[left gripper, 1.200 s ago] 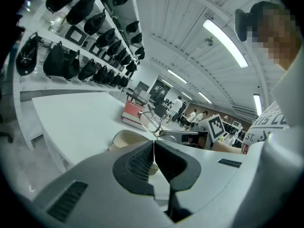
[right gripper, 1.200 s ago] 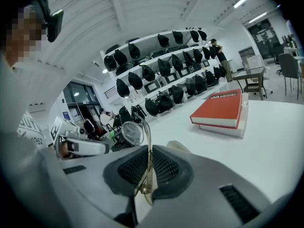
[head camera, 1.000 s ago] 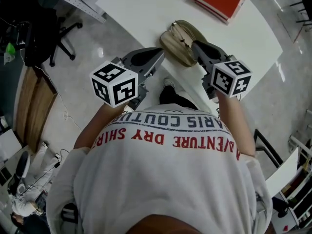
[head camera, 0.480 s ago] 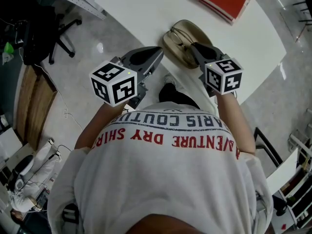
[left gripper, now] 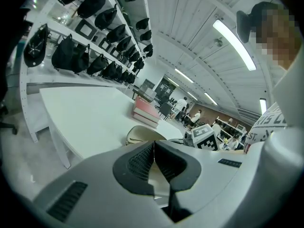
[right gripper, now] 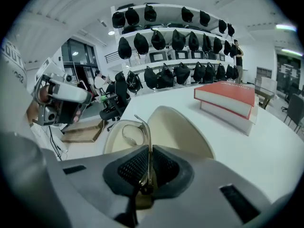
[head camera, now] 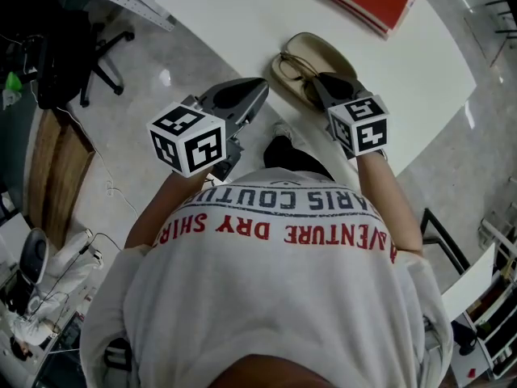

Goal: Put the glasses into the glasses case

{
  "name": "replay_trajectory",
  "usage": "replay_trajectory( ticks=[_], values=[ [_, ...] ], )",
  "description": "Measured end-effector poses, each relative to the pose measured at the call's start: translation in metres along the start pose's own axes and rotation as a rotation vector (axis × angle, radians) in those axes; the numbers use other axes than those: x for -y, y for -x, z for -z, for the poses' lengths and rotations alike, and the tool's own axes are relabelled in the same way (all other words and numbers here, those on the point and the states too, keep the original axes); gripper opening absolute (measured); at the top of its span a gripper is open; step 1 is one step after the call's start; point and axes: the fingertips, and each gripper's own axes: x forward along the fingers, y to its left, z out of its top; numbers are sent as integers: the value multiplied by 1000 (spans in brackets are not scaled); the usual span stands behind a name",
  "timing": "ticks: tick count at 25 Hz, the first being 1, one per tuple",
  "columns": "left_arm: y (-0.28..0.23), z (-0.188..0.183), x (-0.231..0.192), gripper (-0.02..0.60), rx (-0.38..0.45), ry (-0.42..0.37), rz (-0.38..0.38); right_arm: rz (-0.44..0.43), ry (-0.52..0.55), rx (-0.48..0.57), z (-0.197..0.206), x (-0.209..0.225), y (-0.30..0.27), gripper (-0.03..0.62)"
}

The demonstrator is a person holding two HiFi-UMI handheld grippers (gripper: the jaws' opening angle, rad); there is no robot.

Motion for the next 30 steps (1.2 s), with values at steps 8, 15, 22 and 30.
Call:
replay_trajectory(
  ticks=[8, 15, 22, 30],
  values=[
    [6, 3, -2, 29, 8, 5, 1, 31, 48, -59, 6, -6, -5, 38],
    [18, 3, 5, 29, 23, 0, 4, 49, 23, -19, -4, -7, 10, 161],
    [22, 6, 26, 29, 34, -26, 46, -9, -116, 196, -29, -19, 63, 170],
    [39, 8, 69, 29, 62, -82, 109, -129, -235, 408, -41, -70, 137, 110]
  ],
)
